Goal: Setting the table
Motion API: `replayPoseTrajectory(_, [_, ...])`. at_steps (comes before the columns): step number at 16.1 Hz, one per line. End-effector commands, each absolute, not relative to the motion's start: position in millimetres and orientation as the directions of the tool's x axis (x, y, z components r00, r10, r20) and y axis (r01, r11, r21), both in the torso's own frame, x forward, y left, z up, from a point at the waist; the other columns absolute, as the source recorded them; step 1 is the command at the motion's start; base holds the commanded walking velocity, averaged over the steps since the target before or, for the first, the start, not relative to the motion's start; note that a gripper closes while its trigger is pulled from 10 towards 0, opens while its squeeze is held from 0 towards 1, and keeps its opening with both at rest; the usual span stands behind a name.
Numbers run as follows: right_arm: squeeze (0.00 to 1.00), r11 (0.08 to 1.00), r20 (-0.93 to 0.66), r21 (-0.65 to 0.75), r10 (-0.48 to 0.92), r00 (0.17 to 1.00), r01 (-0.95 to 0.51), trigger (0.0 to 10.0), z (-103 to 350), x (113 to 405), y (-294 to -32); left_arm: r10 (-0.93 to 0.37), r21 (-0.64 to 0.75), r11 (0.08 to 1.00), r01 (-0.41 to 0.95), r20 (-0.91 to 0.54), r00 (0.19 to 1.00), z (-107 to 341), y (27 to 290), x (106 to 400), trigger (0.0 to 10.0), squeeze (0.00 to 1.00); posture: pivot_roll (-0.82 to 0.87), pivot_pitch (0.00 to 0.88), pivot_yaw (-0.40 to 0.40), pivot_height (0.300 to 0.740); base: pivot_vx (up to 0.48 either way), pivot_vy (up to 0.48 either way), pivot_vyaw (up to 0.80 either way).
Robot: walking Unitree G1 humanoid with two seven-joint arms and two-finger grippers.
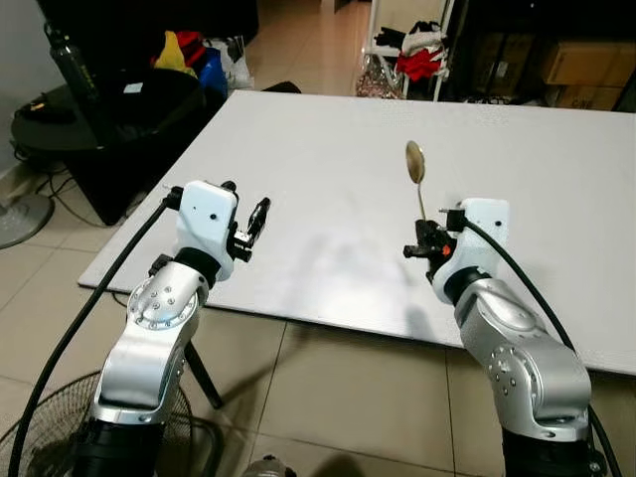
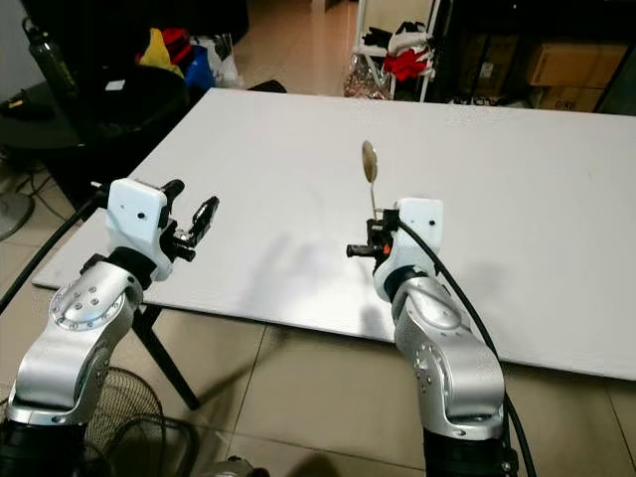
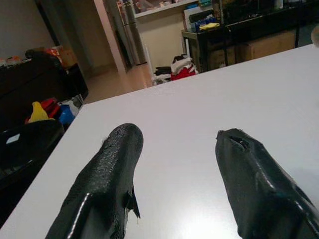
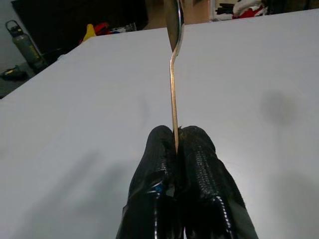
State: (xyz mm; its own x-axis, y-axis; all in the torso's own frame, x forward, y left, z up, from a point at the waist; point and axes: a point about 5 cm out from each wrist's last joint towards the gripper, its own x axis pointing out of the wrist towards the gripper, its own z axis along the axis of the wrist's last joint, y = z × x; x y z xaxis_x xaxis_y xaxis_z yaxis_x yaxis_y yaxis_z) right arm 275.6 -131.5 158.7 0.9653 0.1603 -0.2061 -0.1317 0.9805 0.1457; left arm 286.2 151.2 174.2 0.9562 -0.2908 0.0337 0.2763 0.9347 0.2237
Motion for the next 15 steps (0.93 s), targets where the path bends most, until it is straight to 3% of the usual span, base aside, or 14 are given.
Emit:
replayPoseTrajectory(1, [0.00, 0.977, -0.173, 0.150, 0.177, 0.969, -0.152, 10.0, 165.5, 277.8, -129.0, -0.283, 0.227, 0.936, 0.269, 0.030, 0.959, 175.4, 154.8, 286.9, 10.0, 0.00, 0.13, 0.000, 0.063, 0.727, 0.337, 0.000, 0.00])
replayPoseTrajectory(4, [0.00, 0.973, -0.179, 0.133, 0.210, 0.961, -0.188, 10.0, 164.1, 278.5, -124.2, -0.261, 0.220, 0.943, 0.249, 0.025, 0.965, 172.7, 160.1, 285.9, 10.0, 0.00, 0.13, 0.000, 0.065, 0.727, 0.336, 0.000, -0.53])
replayPoseTrajectory(10, [0.00, 0.966, -0.207, 0.136, 0.243, 0.948, -0.218, 10.0, 160.3, 274.0, -120.9, -0.263, 0.229, 0.941, 0.250, 0.028, 0.964, 173.0, 160.7, 282.5, 10.0, 0.00, 0.13, 0.000, 0.054, 0.727, 0.271, 0.000, 0.00])
replayPoseTrajectory(13, [0.00, 0.956, -0.257, 0.136, 0.289, 0.922, -0.262, 10.0, 154.4, 271.4, -115.3, -0.319, 0.232, 0.922, 0.311, -0.002, 0.948, 171.0, 158.1, 277.7, 10.0, 0.00, 0.14, 0.000, 0.060, 0.727, 0.000, 0.000, 0.00])
replayPoseTrajectory(15, [0.00, 0.955, -0.312, 0.140, 0.293, 0.904, -0.261, 10.0, 145.6, 271.0, -111.3, -0.420, 0.197, 0.886, 0.421, -0.046, 0.906, 167.6, 155.6, 269.3, 10.0, 0.00, 0.14, 0.000, 0.068, 0.727, 0.000, 0.000, 0.00])
